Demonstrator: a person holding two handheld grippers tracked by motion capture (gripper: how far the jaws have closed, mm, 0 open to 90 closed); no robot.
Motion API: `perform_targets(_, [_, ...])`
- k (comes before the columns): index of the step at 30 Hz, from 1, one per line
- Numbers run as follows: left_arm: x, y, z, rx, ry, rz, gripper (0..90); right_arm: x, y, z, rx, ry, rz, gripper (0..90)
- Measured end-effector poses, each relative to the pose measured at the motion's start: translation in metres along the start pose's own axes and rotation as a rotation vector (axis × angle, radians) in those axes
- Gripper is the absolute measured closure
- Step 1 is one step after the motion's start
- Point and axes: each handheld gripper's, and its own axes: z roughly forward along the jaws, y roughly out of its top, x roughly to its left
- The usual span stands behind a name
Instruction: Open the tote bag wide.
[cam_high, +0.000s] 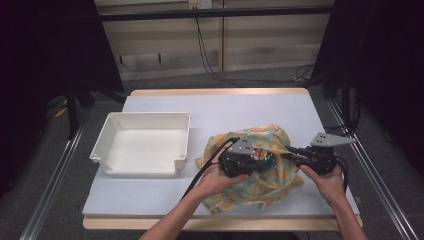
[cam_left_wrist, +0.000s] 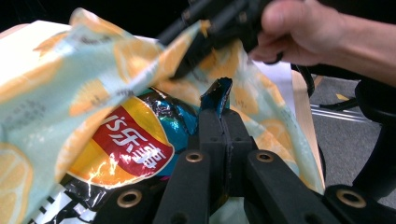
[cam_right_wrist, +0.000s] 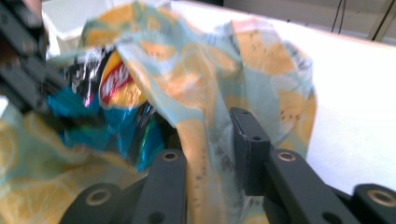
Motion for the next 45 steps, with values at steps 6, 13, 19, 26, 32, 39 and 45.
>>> perform_targets(6, [0.002, -0.001, 0.003, 0.003, -0.006, -0.014, 89.4, 0.004, 0.007, -0.004, 0.005, 0.015, -0.008, 54.1])
perform_targets(13, [0.000, 0.003, 0.005, 0.020, -0.012, 0.017, 89.4, -0.002, 0.014, -0.003, -0.048, 0.057, 0.019, 90.0])
perform_targets(19, [-0.007, 0.002, -0.009, -0.009, -0.027, 0.030, 89.5, -0.030, 0.012, 0.007, -0.080, 0.028, 0.117, 90.0])
perform_targets(26, [-0.014, -0.002, -0.021, -0.041, -0.056, 0.048, 89.5, -0.050, 0.012, 0.018, -0.056, -0.035, 0.145, 90.0])
perform_targets(32, [-0.010, 0.002, -0.034, -0.087, -0.056, 0.042, 89.5, -0.062, 0.005, 0.025, -0.031, -0.059, 0.175, 90.0])
perform_targets(39, [0.008, 0.012, -0.044, -0.153, -0.039, -0.021, 89.5, -0.051, -0.002, 0.026, -0.030, -0.031, 0.157, 90.0])
perform_targets(45, [0.015, 0.022, -0.046, -0.168, -0.015, -0.030, 89.5, -0.046, -0.003, 0.022, -0.036, -0.016, 0.139, 90.0])
